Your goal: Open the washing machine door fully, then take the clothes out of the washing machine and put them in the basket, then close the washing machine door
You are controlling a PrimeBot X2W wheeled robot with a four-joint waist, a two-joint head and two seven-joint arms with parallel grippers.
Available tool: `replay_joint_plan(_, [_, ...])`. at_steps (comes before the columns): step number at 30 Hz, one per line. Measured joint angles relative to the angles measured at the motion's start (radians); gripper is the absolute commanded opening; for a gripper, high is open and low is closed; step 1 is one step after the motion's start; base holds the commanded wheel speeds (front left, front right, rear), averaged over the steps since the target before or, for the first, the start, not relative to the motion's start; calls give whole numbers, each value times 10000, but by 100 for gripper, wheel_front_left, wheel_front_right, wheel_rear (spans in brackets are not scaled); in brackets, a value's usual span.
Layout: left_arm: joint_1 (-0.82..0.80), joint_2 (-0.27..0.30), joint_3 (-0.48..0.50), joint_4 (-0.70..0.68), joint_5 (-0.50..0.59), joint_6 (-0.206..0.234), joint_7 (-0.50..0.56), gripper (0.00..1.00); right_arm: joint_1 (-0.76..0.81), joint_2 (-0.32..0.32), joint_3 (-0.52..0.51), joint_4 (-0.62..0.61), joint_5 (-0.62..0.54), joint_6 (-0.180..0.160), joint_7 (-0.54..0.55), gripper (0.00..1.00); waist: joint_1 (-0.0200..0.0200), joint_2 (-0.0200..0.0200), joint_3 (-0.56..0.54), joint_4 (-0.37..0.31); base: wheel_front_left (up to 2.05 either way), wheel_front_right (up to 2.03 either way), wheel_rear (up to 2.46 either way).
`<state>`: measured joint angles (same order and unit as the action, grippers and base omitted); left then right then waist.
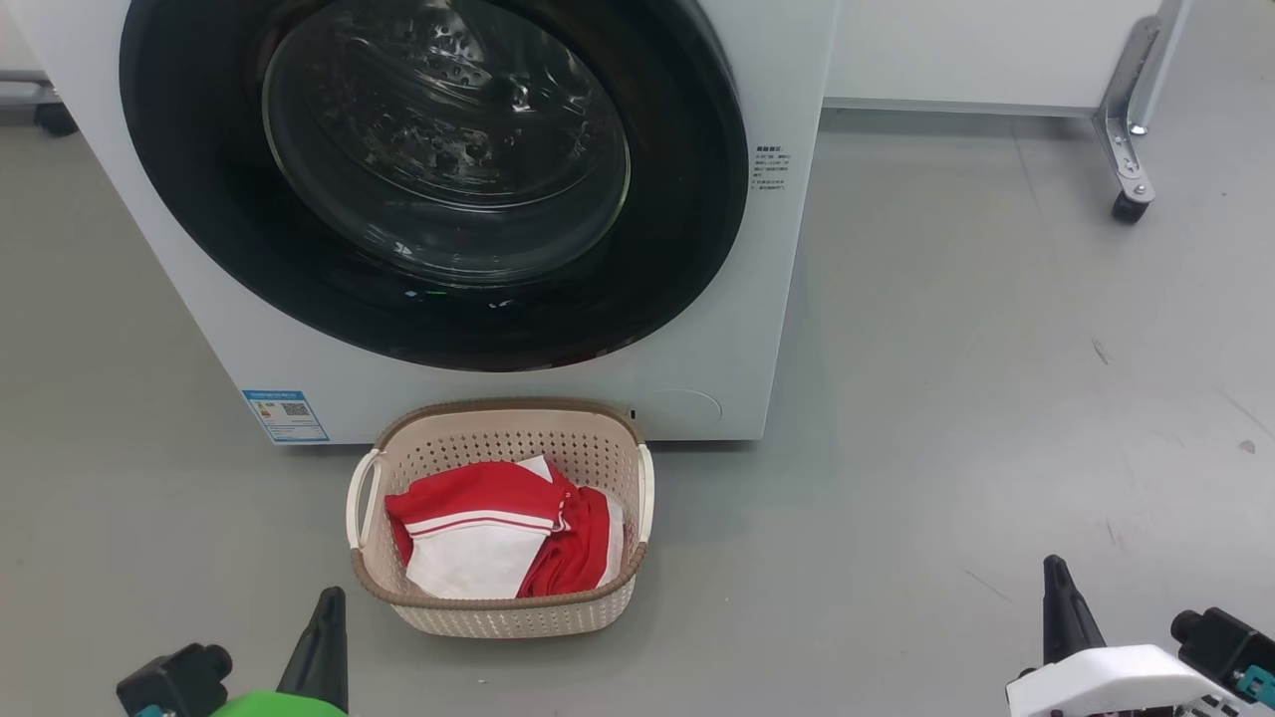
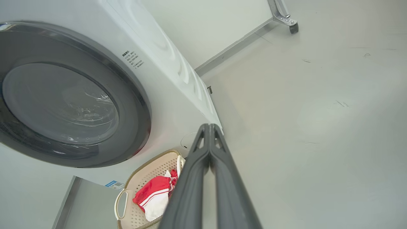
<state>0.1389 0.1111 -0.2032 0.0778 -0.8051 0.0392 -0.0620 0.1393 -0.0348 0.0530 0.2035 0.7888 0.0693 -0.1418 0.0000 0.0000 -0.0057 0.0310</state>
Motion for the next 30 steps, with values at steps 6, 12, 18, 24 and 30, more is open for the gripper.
replay_joint_plan(6, [-99,0,134,121,-817,-105,94,0,-177,-58,-105,36,802,6,148,0,0,0,9,-28,0,0,0])
replay_joint_plan(12, [-268,2,293,226,-1486,-196,182,0,-337,-82,-186,79,1457,40,324,0,0,0,17,-52,0,0,0])
replay_joint_plan(18, [-383,0,435,380,-2291,-360,247,0,-470,-115,-291,144,2222,86,500,0,0,0,26,-81,0,0,0])
replay_joint_plan(24, [-536,0,610,514,-3051,-451,347,0,-618,-155,-395,196,3001,117,677,0,0,0,34,-109,0,0,0])
replay_joint_plan(30, [-696,0,754,677,-3804,-550,431,0,-788,-203,-489,255,3797,176,844,0,0,0,42,-137,0,0,0])
